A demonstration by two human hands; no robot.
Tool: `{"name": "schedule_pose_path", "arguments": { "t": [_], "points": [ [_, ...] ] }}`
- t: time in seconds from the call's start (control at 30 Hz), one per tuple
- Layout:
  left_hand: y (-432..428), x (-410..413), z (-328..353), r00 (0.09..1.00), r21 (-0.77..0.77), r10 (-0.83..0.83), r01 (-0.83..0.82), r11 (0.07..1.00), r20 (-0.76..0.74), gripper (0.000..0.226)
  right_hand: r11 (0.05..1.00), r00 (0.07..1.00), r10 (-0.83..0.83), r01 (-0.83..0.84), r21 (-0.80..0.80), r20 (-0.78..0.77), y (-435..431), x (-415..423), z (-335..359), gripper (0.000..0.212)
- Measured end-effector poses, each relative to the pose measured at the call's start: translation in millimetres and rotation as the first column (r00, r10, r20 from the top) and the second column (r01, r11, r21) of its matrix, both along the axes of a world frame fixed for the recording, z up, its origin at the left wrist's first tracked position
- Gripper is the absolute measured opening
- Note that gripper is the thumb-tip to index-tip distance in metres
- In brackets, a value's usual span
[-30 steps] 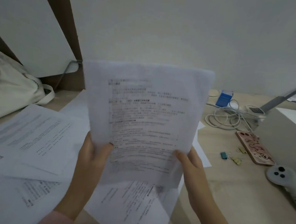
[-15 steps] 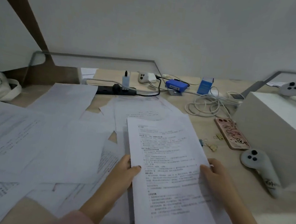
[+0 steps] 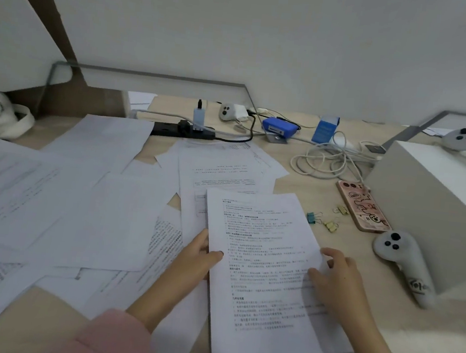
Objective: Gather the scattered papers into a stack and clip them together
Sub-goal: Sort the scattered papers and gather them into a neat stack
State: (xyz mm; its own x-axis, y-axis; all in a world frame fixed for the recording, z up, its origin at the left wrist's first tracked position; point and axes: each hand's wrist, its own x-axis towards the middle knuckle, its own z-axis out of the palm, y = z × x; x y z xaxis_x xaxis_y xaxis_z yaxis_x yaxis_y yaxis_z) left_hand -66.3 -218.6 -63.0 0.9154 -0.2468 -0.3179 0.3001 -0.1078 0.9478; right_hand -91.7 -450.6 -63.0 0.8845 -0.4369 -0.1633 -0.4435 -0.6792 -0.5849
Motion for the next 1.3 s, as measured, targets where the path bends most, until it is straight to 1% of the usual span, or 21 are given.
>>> {"name": "schedule_pose_path", "arguments": {
  "t": [0.07, 0.13, 0.23, 0.33, 0.47, 0.6, 0.67, 0.77, 0.9, 0.97, 1.07, 1.2, 1.3],
  "points": [
    [3.2, -2.4, 3.7, 0.999, -0.025, -0.008, 0.01, 1.0, 0.048, 0.04, 0.998, 1.0, 0.009, -0.008, -0.057, 0.018, 2.6, -2.2, 3.2, 0.052],
    [9.1, -5.7, 9.1, 0.996, 0.007, 0.016, -0.016, 1.0, 0.083, 0.042, 0.996, 0.998, 0.036, -0.032, -0.088, 0.048, 8.3, -3.5, 8.5, 0.05],
    [29.3, -8.2, 10.7, 0.992, 0.088, 0.065, -0.075, 0.993, 0.11, 0.051, 0.992, 0.988, 0.125, -0.121, -0.045, 0.096, 24.9, 1.9, 18.1, 0.046],
    [60.0, -11.4, 12.5, 0.98, 0.121, 0.101, -0.123, 0.985, 0.172, 0.046, 0.966, 0.956, 0.255, -0.259, 0.004, 0.144, 57.9, 15.5, 28.9, 0.038],
    [117.0, -17.4, 9.2, 0.949, 0.146, 0.21, -0.248, 0.958, 0.237, 0.03, 0.88, 0.872, 0.469, -0.474, 0.003, 0.142, 123.3, 35.0, 36.8, 0.035],
    [179.8, -30.3, 3.7, 0.901, 0.174, 0.351, -0.4, 0.9, 0.254, 0.029, 0.766, 0.761, 0.64, -0.642, -0.019, 0.101, 195.9, 49.0, 34.4, 0.035],
    [210.1, -36.3, 2.7, 0.873, 0.208, 0.402, -0.463, 0.862, 0.277, 0.029, 0.719, 0.718, 0.69, -0.695, 0.024, 0.089, 230.3, 57.5, 30.4, 0.035],
    [253.1, -39.6, 0.7, 0.828, 0.302, 0.431, -0.54, 0.786, 0.358, 0.029, 0.682, 0.697, 0.713, -0.716, 0.15, 0.078, 273.3, 74.0, 23.2, 0.036],
    [309.5, -32.5, -8.9, 0.792, 0.449, 0.475, -0.61, 0.653, 0.384, 0.041, 0.681, 0.702, 0.708, -0.706, 0.192, 0.07, 316.1, 104.6, 18.1, 0.044],
    [331.9, -23.2, -14.9, 0.787, 0.524, 0.5, -0.615, 0.589, 0.362, 0.052, 0.685, 0.701, 0.71, -0.71, 0.166, 0.07, 331.9, 121.4, 15.2, 0.05],
    [356.0, -3.5, -20.8, 0.788, 0.622, 0.501, -0.601, 0.502, 0.358, 0.069, 0.686, 0.689, 0.723, -0.725, 0.059, 0.052, 347.1, 145.8, 9.5, 0.058],
    [379.9, 27.0, -19.1, 0.803, 0.688, 0.518, -0.554, 0.469, 0.294, 0.085, 0.687, 0.689, 0.725, -0.725, -0.047, -0.018, 351.2, 177.2, 2.7, 0.069],
    [396.0, 47.9, -15.4, 0.817, 0.747, 0.521, -0.503, 0.434, 0.247, 0.086, 0.683, 0.689, 0.72, -0.724, -0.09, -0.08, 348.3, 192.6, -2.1, 0.077]
  ]
}}
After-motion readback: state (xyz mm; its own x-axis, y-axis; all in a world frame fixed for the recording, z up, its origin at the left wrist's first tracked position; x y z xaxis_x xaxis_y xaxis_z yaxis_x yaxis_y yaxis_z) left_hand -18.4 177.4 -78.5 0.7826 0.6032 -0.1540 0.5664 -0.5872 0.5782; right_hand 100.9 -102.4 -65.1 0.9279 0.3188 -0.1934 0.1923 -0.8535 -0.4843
